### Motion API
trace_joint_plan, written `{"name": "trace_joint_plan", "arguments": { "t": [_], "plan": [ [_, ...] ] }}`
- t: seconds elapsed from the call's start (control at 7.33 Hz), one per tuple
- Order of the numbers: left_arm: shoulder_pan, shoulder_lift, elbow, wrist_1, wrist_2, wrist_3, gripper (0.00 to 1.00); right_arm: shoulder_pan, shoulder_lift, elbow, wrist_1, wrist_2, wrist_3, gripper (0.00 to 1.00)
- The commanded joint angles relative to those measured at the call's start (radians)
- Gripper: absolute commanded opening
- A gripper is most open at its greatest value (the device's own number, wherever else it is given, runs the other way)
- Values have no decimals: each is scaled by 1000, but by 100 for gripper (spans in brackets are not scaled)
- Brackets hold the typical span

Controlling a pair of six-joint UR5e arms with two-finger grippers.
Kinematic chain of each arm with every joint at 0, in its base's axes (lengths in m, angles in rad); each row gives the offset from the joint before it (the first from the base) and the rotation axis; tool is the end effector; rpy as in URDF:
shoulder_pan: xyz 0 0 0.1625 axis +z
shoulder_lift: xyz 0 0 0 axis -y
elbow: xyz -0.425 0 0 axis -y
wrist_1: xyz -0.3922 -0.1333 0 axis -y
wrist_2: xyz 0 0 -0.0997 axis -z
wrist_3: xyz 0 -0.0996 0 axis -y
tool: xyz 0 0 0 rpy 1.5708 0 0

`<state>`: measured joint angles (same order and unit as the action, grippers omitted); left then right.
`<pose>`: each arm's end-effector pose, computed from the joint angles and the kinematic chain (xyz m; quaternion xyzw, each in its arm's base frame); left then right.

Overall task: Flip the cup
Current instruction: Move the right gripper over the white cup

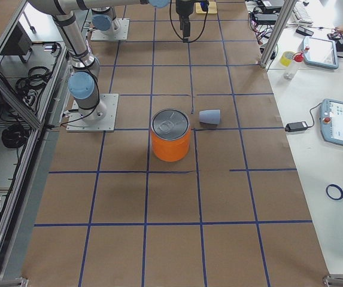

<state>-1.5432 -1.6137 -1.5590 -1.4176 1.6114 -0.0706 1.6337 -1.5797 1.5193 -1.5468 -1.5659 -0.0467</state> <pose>-0.1148 -0.5247 0.4883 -0.0502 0.9967 -0.0614 0.0189 0.1644 -0.4816 0.5153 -0.0548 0.9983 -0.0182 0.0026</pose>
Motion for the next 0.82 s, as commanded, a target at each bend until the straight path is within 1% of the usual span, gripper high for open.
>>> {"name": "trace_joint_plan", "arguments": {
  "t": [0.0,0.14,0.41,0.68],
  "plan": [
    [1,12,-9,-29,5,0,100,0,1,4,-42,1,2,100],
    [2,12,-30,-17,1,-12,100,0,1,4,-48,10,2,100],
    [2,20,-33,-18,-1,-11,100,0,3,7,-62,14,16,100],
    [2,27,-32,-18,2,-11,100,-20,41,5,-122,3,21,100]
  ]
}}
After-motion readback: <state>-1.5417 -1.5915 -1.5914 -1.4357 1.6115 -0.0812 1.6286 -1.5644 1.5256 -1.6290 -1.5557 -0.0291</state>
